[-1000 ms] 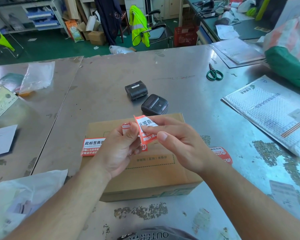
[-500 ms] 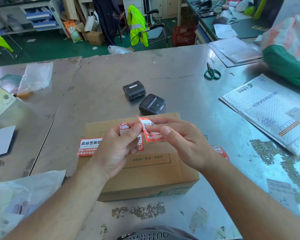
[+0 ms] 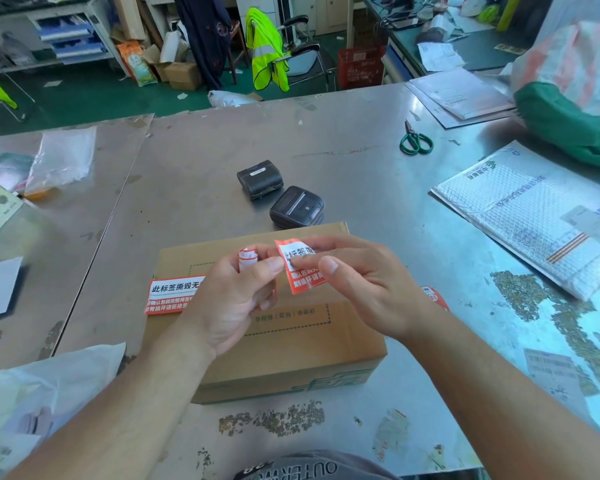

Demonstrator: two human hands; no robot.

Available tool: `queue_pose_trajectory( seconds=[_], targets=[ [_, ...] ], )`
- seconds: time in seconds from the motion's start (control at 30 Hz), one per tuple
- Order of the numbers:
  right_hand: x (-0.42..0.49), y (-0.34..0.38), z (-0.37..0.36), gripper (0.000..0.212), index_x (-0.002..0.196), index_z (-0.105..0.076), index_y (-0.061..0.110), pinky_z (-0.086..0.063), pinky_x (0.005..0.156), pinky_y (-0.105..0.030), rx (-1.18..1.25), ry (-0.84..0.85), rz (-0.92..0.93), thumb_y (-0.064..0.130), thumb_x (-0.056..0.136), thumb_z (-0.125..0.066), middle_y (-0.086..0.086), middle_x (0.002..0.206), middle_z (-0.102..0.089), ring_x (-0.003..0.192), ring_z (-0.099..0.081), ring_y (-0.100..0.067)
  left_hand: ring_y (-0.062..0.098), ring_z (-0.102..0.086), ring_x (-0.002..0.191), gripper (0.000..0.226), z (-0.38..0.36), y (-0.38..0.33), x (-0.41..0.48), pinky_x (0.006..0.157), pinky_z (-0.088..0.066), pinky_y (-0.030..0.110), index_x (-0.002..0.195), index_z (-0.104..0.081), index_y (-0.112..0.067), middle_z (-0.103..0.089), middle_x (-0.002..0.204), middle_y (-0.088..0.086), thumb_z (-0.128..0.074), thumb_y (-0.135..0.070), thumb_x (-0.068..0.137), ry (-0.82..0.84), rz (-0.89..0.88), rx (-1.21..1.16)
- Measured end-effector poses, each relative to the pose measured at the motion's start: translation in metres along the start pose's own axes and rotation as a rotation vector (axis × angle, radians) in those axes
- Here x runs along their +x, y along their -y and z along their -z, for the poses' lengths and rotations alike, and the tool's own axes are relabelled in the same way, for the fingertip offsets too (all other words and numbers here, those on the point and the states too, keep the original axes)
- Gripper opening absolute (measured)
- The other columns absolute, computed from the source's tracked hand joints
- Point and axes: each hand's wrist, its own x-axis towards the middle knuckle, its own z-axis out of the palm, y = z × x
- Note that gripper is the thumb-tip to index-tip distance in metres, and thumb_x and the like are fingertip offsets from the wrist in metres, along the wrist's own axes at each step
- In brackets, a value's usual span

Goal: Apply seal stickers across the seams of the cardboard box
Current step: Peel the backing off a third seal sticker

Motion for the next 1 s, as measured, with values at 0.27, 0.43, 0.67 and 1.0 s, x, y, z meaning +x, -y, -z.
queue_pose_trajectory(
  seconds=[0.27, 0.43, 0.67, 1.0],
  targets=[
    [-0.005, -0.001, -0.001, 0.042, 0.116, -0.076, 0.02, -0.047, 0.09, -0.014, -0.06, -0.088, -0.045, 0.04, 0.101, -0.043, 0.024, 0.114, -0.067, 0.112, -0.063, 0.003, 0.005, -0.031, 0.042, 0.018, -0.006, 0.0, 0.002, 0.049, -0.034, 0.021, 0.079, -0.075, -0.022, -0.041, 0.056, -0.001, -0.069, -0.035, 0.067, -0.019, 0.004, 0.014],
    [-0.009, 0.002, -0.003, 0.041, 0.12, -0.074, 0.024, -0.05, 0.088, -0.033, -0.104, -0.044, -0.04, 0.039, 0.105, -0.039, 0.007, 0.112, -0.074, 0.107, -0.065, -0.008, 0.003, -0.031, 0.041, 0.013, -0.014, -0.002, 0.0, 0.051, -0.034, 0.021, 0.087, -0.064, -0.012, -0.047, 0.046, -0.011, -0.064, -0.022, 0.079, -0.045, -0.016, 0.036],
    [-0.009, 0.005, -0.004, 0.05, 0.12, -0.072, 0.015, -0.049, 0.084, -0.04, -0.107, -0.01, -0.021, 0.035, 0.106, -0.028, -0.004, 0.106, -0.073, 0.1, -0.066, -0.02, 0.003, -0.029, 0.04, 0.015, -0.025, -0.006, -0.001, 0.054, -0.028, 0.026, 0.083, -0.061, -0.013, -0.057, 0.044, -0.006, -0.051, -0.009, 0.095, -0.054, -0.004, 0.054],
    [-0.008, 0.005, -0.002, 0.051, 0.128, -0.069, 0.023, -0.048, 0.094, -0.032, -0.051, 0.028, 0.002, 0.033, 0.106, -0.024, 0.007, 0.121, -0.072, 0.113, -0.064, -0.009, 0.001, -0.043, 0.042, 0.025, -0.021, 0.0, 0.003, 0.058, -0.03, 0.028, 0.096, -0.064, -0.005, -0.051, 0.041, -0.014, -0.057, -0.022, 0.079, -0.11, 0.001, 0.134]
  ],
)
